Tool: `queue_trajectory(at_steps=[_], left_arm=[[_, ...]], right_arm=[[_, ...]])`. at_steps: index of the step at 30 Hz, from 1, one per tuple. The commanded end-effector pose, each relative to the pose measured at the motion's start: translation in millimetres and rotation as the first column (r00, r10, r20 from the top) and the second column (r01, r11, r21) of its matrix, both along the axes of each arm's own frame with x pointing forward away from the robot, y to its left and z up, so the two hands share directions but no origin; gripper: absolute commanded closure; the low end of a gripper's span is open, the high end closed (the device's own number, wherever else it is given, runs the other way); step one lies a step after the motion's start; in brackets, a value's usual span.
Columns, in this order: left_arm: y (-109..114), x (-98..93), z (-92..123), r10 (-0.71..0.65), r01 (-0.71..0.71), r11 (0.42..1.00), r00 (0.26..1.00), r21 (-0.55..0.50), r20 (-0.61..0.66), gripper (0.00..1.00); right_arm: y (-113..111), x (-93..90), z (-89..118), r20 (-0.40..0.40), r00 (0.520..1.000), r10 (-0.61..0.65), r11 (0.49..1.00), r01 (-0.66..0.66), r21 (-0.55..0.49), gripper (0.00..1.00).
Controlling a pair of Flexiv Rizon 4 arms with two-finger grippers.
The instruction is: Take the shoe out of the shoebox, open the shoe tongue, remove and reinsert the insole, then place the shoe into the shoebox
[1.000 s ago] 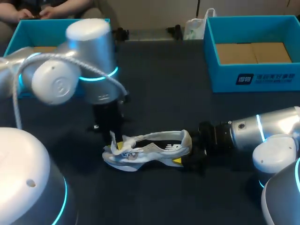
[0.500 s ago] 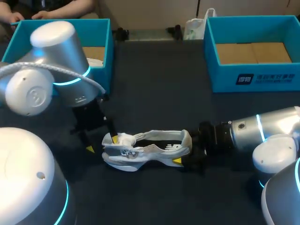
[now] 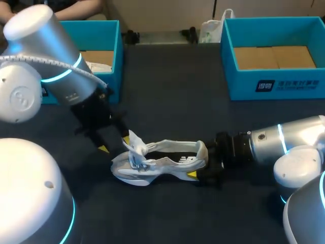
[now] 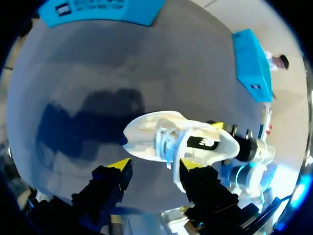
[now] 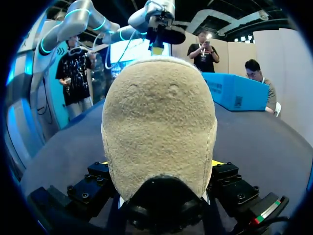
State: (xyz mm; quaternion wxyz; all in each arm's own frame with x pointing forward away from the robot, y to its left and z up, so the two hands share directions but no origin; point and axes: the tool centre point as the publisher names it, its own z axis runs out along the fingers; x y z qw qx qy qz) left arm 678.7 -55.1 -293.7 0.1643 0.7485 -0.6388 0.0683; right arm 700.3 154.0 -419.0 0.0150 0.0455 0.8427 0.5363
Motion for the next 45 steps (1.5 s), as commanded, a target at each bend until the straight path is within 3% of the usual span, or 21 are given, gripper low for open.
queue_trajectory(at_steps=[1, 9, 13, 14, 15, 24, 26, 27, 28, 29, 36, 45], left_arm=[[-6.4, 8.2, 28.5, -0.073, 0.072, 0.996, 0.997, 0.051, 0.005, 0.35], [-18.3, 18.1, 77.6, -0.294, 0.285, 0.952, 0.953, 0.107, 0.073, 0.42], [-25.9, 20.0, 96.6, -0.439, 0.43, 0.895, 0.896, 0.118, 0.07, 0.42], [-27.5, 20.1, 100.1, -0.481, 0.472, 0.874, 0.875, 0.116, 0.063, 0.5], [-29.7, 20.4, 103.0, -0.513, 0.504, 0.856, 0.856, 0.119, 0.069, 0.51], [-49.5, 16.2, 109.5, -0.808, 0.787, 0.586, 0.583, 0.192, 0.079, 0.56], [-55.3, 16.2, 110.2, -0.845, 0.821, 0.533, 0.529, 0.202, 0.08, 0.63], [-58.0, 16.4, 110.4, -0.861, 0.837, 0.508, 0.503, 0.206, 0.08, 0.76], [-60.9, 16.6, 110.6, -0.876, 0.851, 0.481, 0.475, 0.21, 0.084, 0.96], [-63.6, 16.8, 110.7, -0.892, 0.866, 0.451, 0.444, 0.215, 0.085, 1.0], [-84.6, 15.5, 114.2, -0.978, 0.939, 0.207, 0.21, 0.275, 0.018, 1.0], [-84.6, 15.5, 114.2, -0.978, 0.939, 0.207, 0.21, 0.275, 0.018, 1.0]], right_arm=[[0.9, -0.3, 1.4, -0.001, 1.0, 0.0, 1.0, 0.0, -0.006, 1.0], [0.9, -0.3, 1.4, -0.001, 1.0, 0.0, 1.0, 0.0, -0.006, 1.0], [0.9, -0.3, 1.4, -0.001, 1.0, 0.0, 1.0, 0.0, -0.006, 1.0], [0.9, -0.3, 1.4, -0.001, 1.0, 0.0, 1.0, 0.0, -0.006, 1.0], [0.9, -0.3, 1.4, -0.001, 1.0, 0.0, 1.0, 0.0, -0.006, 1.0], [0.9, -0.3, 1.4, -0.001, 1.0, 0.0, 1.0, 0.0, -0.006, 1.0], [0.9, -0.3, 1.4, -0.001, 1.0, 0.0, 1.0, 0.0, -0.006, 1.0], [0.9, -0.3, 1.4, -0.001, 1.0, 0.0, 1.0, 0.0, -0.006, 1.0], [0.9, -0.3, 1.4, -0.001, 1.0, 0.0, 1.0, 0.0, -0.006, 1.0], [0.9, -0.3, 1.4, -0.001, 1.0, 0.0, 1.0, 0.0, -0.006, 1.0], [0.9, -0.3, 1.4, -0.001, 1.0, 0.0, 1.0, 0.0, -0.006, 1.0], [0.9, -0.3, 1.4, -0.001, 1.0, 0.0, 1.0, 0.0, -0.006, 1.0]])
